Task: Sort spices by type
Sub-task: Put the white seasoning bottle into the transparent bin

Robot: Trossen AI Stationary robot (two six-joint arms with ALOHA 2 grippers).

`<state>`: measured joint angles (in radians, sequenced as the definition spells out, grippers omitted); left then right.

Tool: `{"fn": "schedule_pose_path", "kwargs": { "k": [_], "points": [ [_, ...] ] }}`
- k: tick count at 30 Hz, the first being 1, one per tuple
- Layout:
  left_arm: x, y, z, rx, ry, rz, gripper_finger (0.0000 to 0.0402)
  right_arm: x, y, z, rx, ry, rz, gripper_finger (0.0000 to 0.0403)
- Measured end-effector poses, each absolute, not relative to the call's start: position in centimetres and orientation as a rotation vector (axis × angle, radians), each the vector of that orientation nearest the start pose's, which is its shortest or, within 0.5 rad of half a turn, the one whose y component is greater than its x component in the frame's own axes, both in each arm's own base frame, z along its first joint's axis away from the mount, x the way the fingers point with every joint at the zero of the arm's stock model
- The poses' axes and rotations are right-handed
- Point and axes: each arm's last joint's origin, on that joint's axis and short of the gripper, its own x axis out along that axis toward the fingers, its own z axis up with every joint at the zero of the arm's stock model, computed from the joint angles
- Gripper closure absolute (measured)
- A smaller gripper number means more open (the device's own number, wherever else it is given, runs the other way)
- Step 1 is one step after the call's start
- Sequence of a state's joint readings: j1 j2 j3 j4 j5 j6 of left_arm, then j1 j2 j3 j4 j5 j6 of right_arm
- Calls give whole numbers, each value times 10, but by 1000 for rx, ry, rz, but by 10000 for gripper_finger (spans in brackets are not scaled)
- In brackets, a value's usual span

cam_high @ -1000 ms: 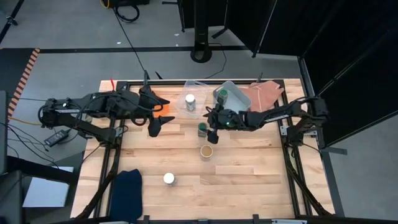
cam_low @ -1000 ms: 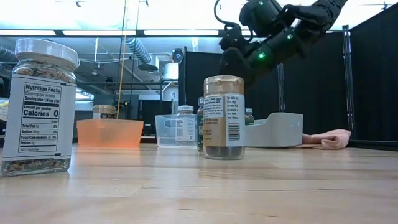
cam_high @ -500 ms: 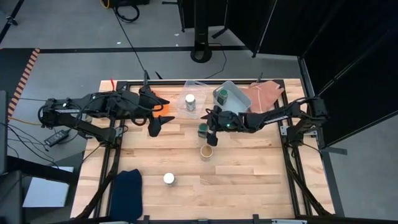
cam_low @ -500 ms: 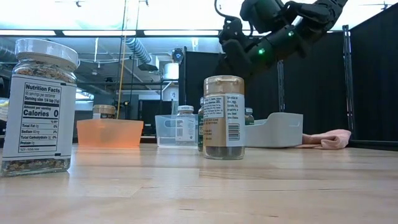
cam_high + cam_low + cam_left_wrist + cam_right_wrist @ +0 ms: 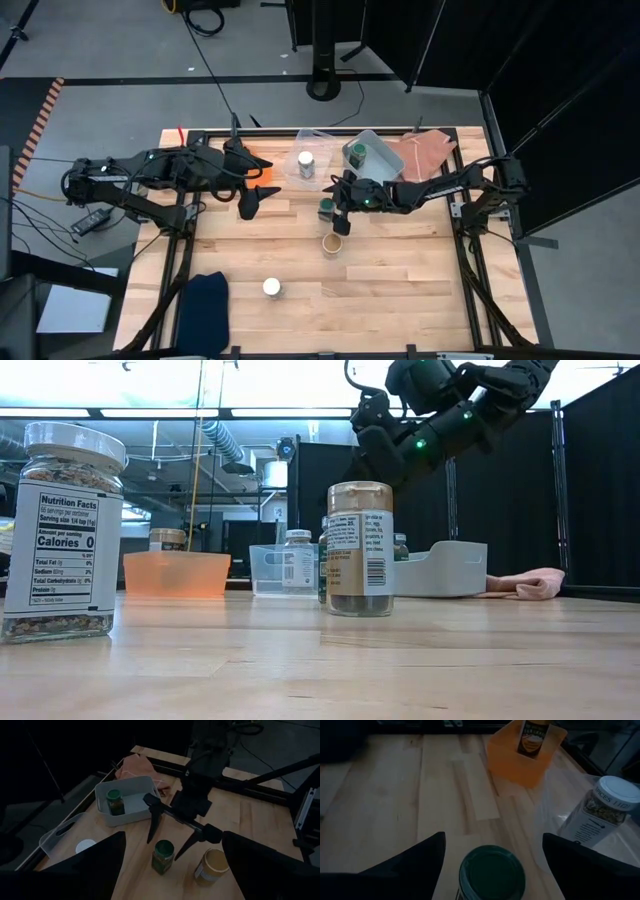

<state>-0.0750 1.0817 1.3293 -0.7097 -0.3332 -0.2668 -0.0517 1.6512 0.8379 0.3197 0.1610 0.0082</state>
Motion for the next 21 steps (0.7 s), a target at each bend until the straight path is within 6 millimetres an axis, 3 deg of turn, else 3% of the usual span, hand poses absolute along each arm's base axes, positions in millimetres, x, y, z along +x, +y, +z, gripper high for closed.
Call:
{"fn": "schedule_pose_path", "kwargs": {
  "k": [21],
  "points": [
    [204, -6, 412, -165, 415, 322, 64, 335, -23, 181, -18, 531, -214, 65]
  ]
}}
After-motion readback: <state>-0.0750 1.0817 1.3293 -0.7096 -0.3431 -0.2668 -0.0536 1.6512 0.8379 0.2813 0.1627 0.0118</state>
